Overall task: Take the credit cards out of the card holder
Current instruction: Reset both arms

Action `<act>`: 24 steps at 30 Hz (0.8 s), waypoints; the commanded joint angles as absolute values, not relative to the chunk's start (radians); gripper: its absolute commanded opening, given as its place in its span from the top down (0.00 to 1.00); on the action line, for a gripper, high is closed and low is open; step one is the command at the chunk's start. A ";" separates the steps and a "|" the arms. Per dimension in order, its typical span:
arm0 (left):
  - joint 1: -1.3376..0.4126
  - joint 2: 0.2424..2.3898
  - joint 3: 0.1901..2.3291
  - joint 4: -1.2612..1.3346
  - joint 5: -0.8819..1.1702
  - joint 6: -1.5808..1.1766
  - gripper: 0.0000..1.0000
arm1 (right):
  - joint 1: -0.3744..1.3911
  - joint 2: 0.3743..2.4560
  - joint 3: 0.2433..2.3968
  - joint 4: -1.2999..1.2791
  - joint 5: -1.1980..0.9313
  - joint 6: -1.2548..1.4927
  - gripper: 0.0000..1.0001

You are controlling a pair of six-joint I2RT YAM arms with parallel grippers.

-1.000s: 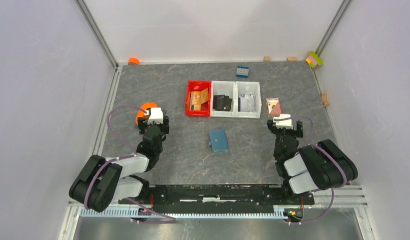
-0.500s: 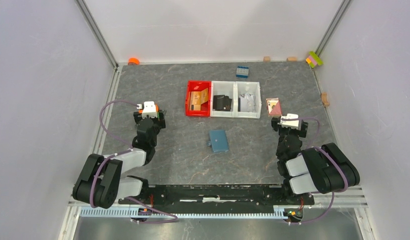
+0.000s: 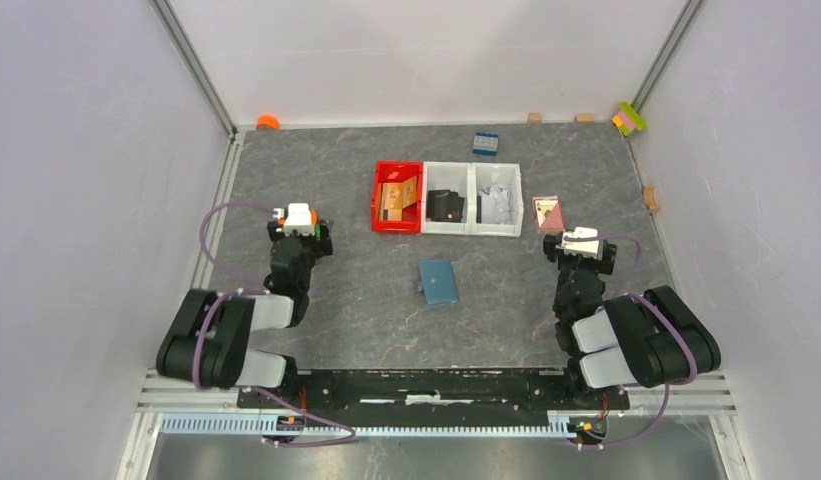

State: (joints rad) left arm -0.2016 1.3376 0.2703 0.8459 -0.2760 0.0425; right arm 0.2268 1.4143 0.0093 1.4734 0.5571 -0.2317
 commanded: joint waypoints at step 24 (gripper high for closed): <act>-0.109 1.477 0.272 1.059 -0.245 0.011 0.00 | 0.206 1.399 -0.112 1.510 0.511 -0.215 0.02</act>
State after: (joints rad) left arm -0.1135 1.4811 0.2466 1.0260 -0.2230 0.0345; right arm 0.2161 1.4143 0.0093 1.4723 0.5407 -0.2306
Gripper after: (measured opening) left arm 0.995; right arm 0.979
